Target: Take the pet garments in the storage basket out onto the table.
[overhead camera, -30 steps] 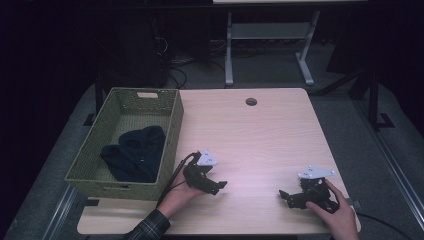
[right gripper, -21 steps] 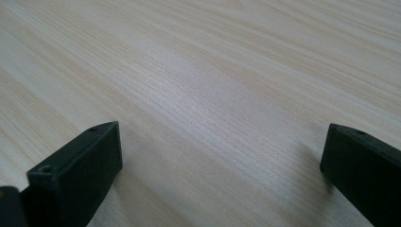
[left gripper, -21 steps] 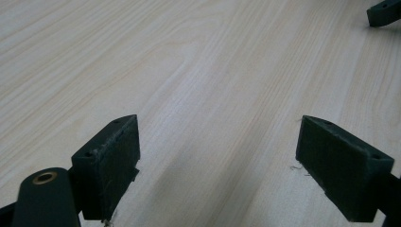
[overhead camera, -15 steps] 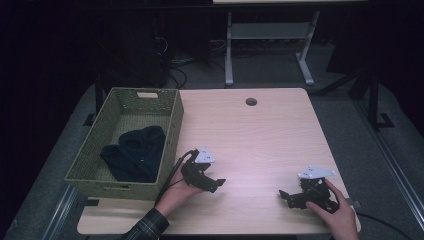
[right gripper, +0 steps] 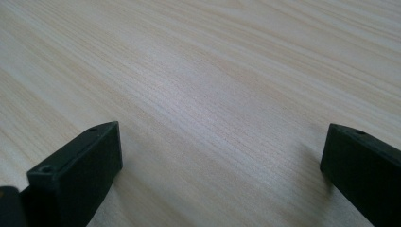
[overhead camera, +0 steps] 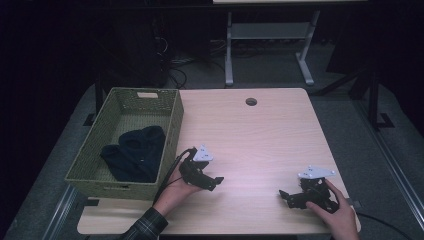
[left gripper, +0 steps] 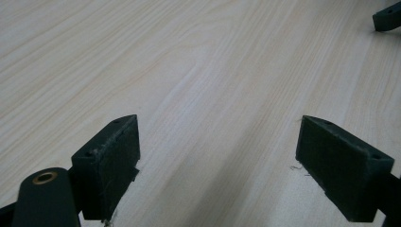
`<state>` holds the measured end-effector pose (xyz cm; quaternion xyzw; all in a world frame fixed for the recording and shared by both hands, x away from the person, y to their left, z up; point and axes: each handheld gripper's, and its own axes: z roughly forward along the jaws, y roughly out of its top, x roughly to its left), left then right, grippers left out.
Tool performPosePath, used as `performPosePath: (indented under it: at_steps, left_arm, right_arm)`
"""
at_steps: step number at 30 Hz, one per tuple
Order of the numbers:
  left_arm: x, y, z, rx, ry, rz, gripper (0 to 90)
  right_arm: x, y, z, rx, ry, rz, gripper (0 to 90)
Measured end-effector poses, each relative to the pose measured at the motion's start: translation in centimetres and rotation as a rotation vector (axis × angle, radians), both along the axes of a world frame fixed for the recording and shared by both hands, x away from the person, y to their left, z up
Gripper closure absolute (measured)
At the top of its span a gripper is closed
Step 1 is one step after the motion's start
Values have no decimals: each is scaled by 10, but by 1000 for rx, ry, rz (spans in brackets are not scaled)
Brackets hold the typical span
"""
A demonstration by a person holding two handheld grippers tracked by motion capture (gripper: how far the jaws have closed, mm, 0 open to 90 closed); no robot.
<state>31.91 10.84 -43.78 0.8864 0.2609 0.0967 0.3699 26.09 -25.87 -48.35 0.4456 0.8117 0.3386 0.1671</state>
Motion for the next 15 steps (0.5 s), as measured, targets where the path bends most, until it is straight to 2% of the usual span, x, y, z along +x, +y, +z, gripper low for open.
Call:
performPosePath:
  at_steps: [15]
  left_arm:
    - [2,4,7,5,4,4,140]
  right_arm:
    - [0,0,0,0,0,0,0]
